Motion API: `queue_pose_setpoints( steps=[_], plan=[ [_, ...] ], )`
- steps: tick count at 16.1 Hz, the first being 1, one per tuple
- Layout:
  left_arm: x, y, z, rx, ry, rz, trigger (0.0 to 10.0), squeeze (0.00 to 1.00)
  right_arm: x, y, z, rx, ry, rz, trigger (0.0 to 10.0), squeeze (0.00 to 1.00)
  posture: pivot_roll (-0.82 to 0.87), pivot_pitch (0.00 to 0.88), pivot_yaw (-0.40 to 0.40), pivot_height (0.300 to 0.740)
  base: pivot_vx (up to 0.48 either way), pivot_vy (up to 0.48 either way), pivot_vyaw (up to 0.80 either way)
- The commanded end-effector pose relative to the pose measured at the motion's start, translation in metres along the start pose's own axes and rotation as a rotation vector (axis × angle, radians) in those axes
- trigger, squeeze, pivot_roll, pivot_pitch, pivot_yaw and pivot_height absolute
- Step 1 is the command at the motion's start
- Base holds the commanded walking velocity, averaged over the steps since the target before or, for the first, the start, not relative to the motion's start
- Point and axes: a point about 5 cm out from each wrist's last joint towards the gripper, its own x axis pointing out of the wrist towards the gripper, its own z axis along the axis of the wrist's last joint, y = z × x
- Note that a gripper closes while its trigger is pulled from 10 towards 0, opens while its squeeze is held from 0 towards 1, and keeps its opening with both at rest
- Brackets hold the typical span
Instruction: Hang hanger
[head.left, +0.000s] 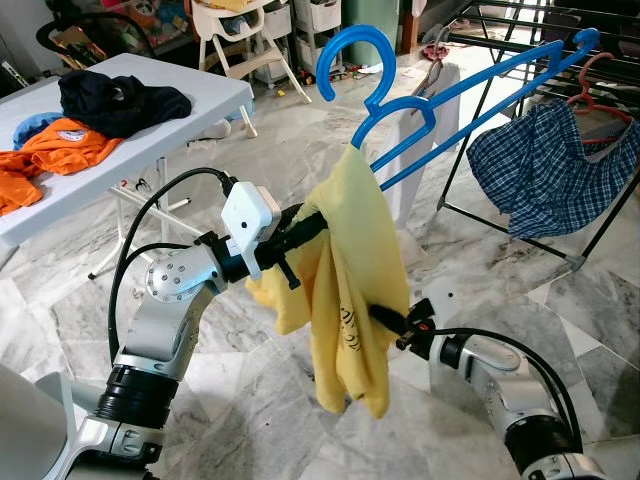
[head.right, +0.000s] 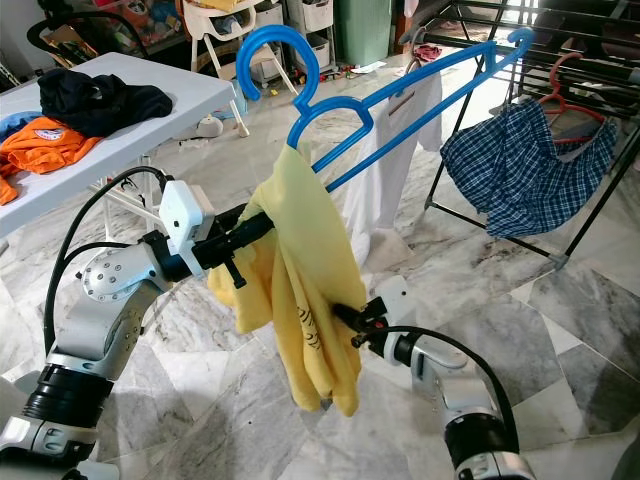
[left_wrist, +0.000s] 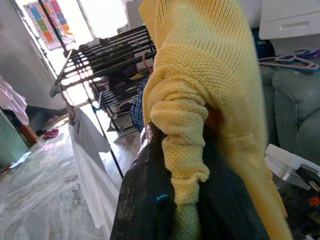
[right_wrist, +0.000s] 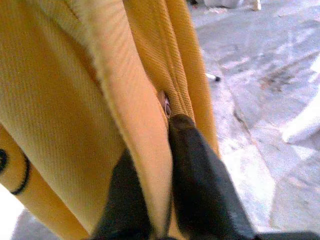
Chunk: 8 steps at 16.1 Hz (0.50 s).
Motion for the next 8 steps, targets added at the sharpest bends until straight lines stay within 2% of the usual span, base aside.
queue_pose_setpoints(
  steps=[1, 4, 8],
  plan=[
    [-0.001, 0.006, 0.01, 0.03, -0.034, 0.007, 0.0, 0.0, -0.001, -0.005, 0.001, -0.02, 0.01, -0.039, 0.0, 0.0, -0.12, 0.035, 0.131, 0.74, 0.0, 0.0, 0.0],
    [-0.023, 0.007, -0.022, -0.007, 0.081, 0.057, 0.0, 0.0, -0.011, -0.023, 0.006, -0.095, 0.021, -0.176, 0.0, 0.0, -0.12, 0.034, 0.124, 0.74, 0.0, 0.0, 0.0],
    [-0.045, 0.002, -0.058, -0.054, 0.208, 0.112, 0.0, 0.0, -0.017, -0.034, 0.015, -0.181, 0.018, -0.257, 0.0, 0.0, -0.13, 0.034, 0.119, 0.74, 0.0, 0.0, 0.0]
  ],
)
